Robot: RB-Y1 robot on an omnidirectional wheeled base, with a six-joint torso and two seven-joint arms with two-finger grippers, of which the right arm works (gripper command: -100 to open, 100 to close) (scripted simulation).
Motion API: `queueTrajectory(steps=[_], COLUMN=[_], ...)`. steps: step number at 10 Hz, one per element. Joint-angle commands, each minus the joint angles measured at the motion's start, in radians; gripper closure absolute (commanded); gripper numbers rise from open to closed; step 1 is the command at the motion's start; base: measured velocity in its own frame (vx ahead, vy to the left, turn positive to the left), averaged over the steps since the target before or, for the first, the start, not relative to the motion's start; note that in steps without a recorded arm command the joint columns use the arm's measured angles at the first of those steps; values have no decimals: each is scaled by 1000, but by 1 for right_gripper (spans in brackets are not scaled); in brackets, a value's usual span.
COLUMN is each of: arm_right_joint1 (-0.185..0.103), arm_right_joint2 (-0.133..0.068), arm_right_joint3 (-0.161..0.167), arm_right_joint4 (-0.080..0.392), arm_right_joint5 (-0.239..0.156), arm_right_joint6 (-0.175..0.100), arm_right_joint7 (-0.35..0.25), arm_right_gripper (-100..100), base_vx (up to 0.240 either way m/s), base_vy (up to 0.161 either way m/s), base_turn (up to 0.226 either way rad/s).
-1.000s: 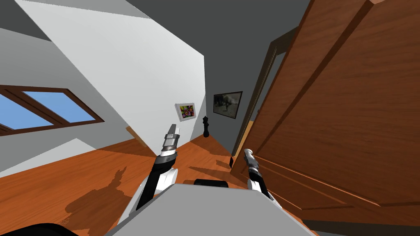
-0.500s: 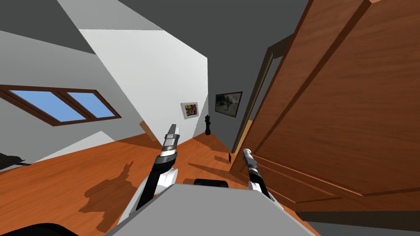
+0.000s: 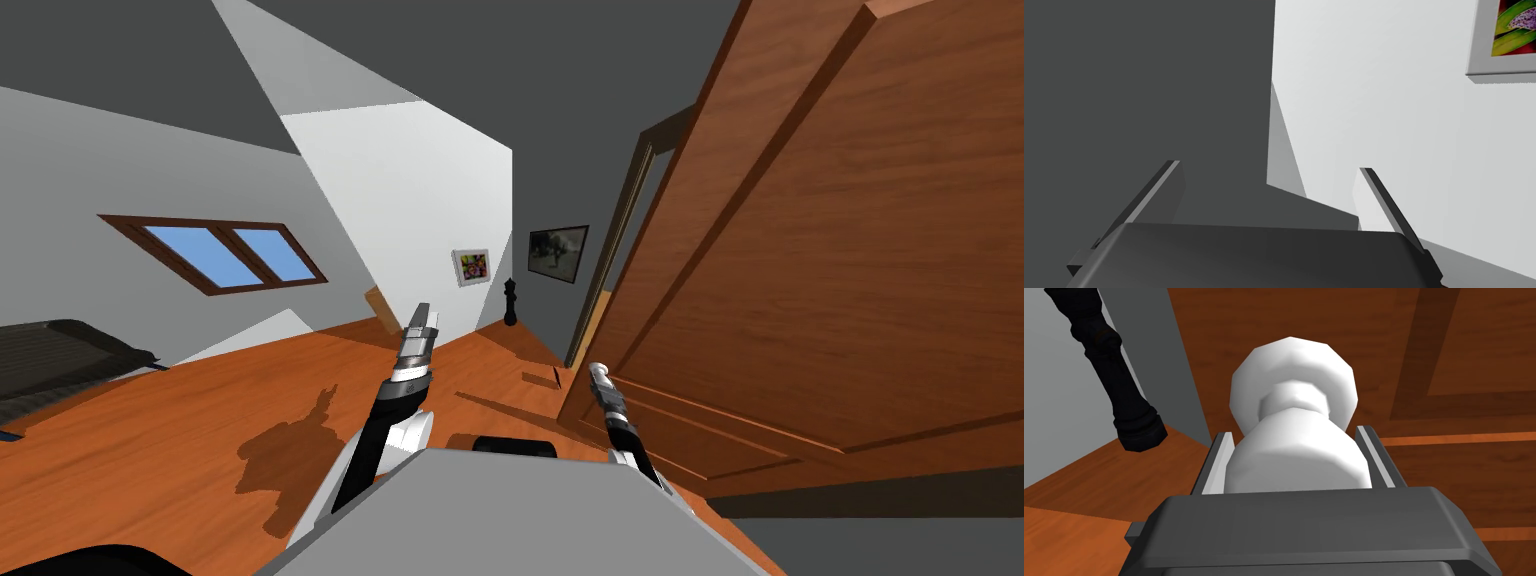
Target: Pull the door open
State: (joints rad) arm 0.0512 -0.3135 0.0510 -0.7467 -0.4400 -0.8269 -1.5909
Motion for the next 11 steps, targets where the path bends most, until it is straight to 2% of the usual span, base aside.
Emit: queueTrajectory(steps=[1,2,10,11], arm_right_joint1=[0,12,61,56], arm_right_joint2=[0,-11,-79,-73], arm_right_joint3=[0,21,115,107], arm_right_joint4=[0,-4,-35,-30], arm_right_joint5=[0,11,65,61], arm_right_joint6=[0,-9,-63,-54], arm_right_joint7=[0,-20,-121,-111], arm_right_gripper=[100,100,100,100], base_vx=[-92,-137,-229,-113], base_vy=[-4,-21,-25,-6], base_turn=[23,75,80,9])
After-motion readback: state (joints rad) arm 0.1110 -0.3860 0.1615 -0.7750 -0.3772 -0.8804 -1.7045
